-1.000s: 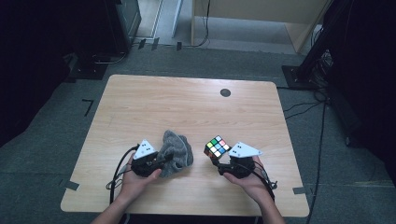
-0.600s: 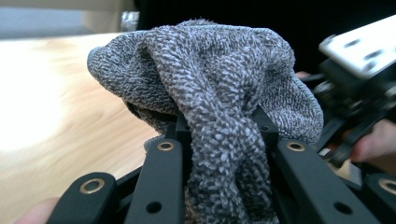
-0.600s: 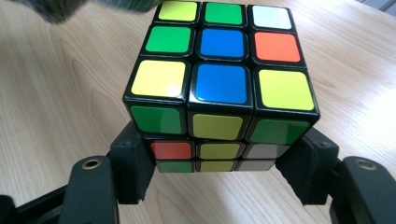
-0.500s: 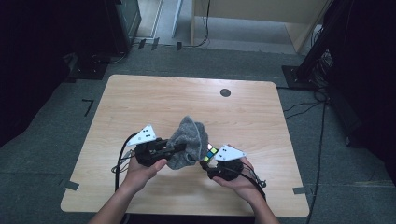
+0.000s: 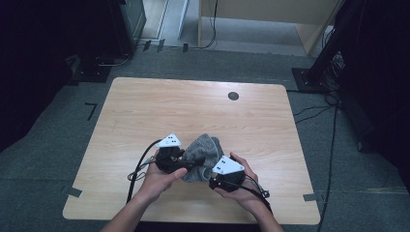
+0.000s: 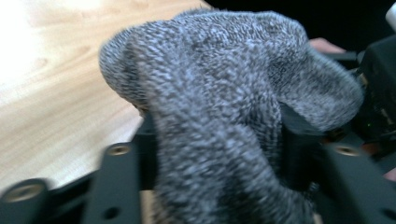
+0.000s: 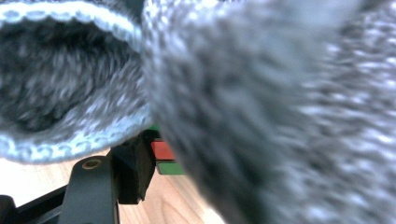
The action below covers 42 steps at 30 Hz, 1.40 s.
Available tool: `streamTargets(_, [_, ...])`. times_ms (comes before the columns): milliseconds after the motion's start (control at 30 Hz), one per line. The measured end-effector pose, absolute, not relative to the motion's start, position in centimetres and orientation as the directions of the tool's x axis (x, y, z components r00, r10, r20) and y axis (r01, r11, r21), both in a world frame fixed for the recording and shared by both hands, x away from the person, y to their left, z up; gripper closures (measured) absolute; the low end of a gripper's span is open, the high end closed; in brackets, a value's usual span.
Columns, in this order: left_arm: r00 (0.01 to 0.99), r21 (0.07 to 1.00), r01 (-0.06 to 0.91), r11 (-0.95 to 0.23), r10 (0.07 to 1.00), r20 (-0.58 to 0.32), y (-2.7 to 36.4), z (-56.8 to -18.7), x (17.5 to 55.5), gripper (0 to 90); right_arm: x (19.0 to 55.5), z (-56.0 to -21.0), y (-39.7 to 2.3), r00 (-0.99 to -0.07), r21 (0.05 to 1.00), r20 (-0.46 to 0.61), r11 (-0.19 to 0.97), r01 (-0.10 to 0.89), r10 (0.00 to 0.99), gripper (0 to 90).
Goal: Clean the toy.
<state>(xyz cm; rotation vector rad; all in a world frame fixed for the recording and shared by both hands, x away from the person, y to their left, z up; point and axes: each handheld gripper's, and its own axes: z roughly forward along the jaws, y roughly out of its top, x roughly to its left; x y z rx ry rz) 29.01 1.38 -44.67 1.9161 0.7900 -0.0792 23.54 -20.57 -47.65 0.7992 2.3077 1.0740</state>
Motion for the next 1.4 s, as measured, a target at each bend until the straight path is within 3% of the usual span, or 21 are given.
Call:
streamTargets(67, [0.773,0.787,0.573,-0.228,0.469,-0.427,2.4,-44.6,29.7,59.8,23.5,-47.5,-20.7,-0.721,0.802,-0.168,0.518,0.297,0.672,35.0])
streamTargets(167, [0.762,0.795,0.565,-0.221,0.51,-0.4,3.0,-44.6,29.8,65.7,23.4,-47.6,-20.9,-0.721,0.8,-0.174,0.523,0.294,0.67,35.0])
streamTargets(267, [0.761,0.812,0.535,-0.233,0.55,-0.343,3.2,-44.5,29.5,68.1,23.4,-47.8,-20.9,-0.723,0.8,-0.175,0.525,0.292,0.669,35.0])
streamTargets(367, [0.786,0.831,0.506,-0.229,0.52,-0.335,3.1,-44.1,28.8,67.2,23.5,-48.3,-21.0,-0.725,0.804,-0.145,0.508,0.311,0.673,35.0])
streamTargets(467, [0.832,0.855,0.381,-0.352,0.534,-0.151,1.0,-43.8,26.9,64.7,23.5,-48.5,-20.6,-0.735,0.802,-0.145,0.513,0.305,0.662,35.0])
streamTargets(500, [0.832,0.855,0.381,-0.352,0.534,-0.151,1.0,-43.8,26.9,64.4,23.5,-48.5,-20.6,-0.735,0.802,-0.145,0.513,0.305,0.662,35.0])
streamTargets(567, [0.822,0.851,0.322,-0.414,0.569,-0.034,0.2,-43.8,26.2,64.7,23.3,-48.6,-20.1,-0.734,0.798,-0.162,0.525,0.296,0.66,35.0])
streamTargets(700, [0.765,0.846,0.395,-0.358,0.638,-0.087,1.6,-44.0,27.5,67.4,23.1,-48.7,-20.4,-0.727,0.813,-0.137,0.496,0.305,0.673,35.1])
streamTargets(800, [0.771,0.852,0.412,-0.324,0.623,-0.136,2.2,-44.0,27.5,67.8,23.0,-48.5,-20.5,-0.738,0.822,-0.113,0.48,0.307,0.666,35.0])
streamTargets(1000, [0.779,0.854,0.312,-0.416,0.627,0.021,0.6,-43.6,25.9,65.9,23.1,-48.7,-19.9,-0.728,0.815,-0.121,0.487,0.315,0.674,35.0])
streamTargets(1133, [0.724,0.851,0.385,-0.357,0.688,-0.039,2.1,-43.6,27.3,66.9,23.1,-48.4,-20.0,-0.719,0.823,-0.12,0.473,0.314,0.685,35.0])
streamTargets(1233, [0.785,0.871,0.388,-0.302,0.604,-0.14,2.3,-43.2,27.1,66.7,23.0,-48.1,-20.3,-0.72,0.834,-0.089,0.447,0.324,0.689,35.0])
streamTargets(1300, [0.819,0.862,0.35,-0.366,0.566,-0.092,0.8,-43.1,26.3,66.2,23.0,-48.2,-20.3,-0.713,0.831,-0.1,0.452,0.324,0.694,35.0])
streamTargets(1333, [0.795,0.848,0.349,-0.398,0.605,-0.044,0.0,-43.4,26.3,66.0,23.0,-48.3,-20.3,-0.719,0.831,-0.098,0.454,0.322,0.688,35.0])
streamTargets(1400, [0.775,0.839,0.387,-0.382,0.627,-0.072,0.3,-43.9,27.0,66.2,22.9,-48.5,-20.3,-0.701,0.816,-0.141,0.483,0.318,0.699,35.0])
